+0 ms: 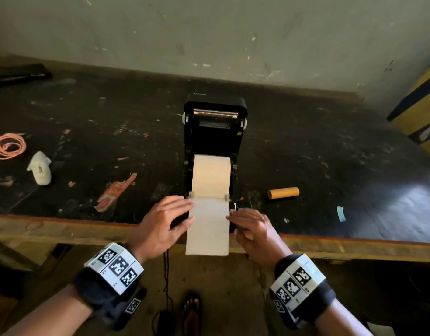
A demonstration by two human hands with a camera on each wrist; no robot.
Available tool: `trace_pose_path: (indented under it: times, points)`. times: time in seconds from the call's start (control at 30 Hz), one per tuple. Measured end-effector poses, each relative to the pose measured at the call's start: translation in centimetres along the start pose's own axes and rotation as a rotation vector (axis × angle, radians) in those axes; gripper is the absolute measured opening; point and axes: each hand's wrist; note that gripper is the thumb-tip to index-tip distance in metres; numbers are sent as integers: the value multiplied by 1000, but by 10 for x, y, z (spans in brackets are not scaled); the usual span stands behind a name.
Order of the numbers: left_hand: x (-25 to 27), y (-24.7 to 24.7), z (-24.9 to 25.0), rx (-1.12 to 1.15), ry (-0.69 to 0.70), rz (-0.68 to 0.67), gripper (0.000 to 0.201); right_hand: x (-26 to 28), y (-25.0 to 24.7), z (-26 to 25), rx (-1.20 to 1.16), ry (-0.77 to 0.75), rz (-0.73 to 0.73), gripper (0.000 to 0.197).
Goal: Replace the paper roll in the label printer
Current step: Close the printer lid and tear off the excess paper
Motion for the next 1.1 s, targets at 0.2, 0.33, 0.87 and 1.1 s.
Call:
trace_pose_path:
  times: [0.2, 0.33, 0.87, 1.1]
  points:
    - [-99, -54, -18, -39, 22, 203, 62, -94, -65, 8, 97, 102, 73, 58]
    - [-173, -88, -34, -38, 6, 329, 53, -164, -110, 16, 140, 121, 133, 58]
    - [-269, -106, -76, 190, -179, 130, 53, -256, -134, 44, 112, 166, 49, 45]
    - [-232, -112, -57, 258, -159, 145, 48, -233, -131, 33, 62, 33, 296, 32]
Point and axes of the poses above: each hand's wrist, its own x-axis away from the middle knuckle, its own y-axis out of the palm, z = x × y, and after that the axes turned 4 degrees about -z, right-handed
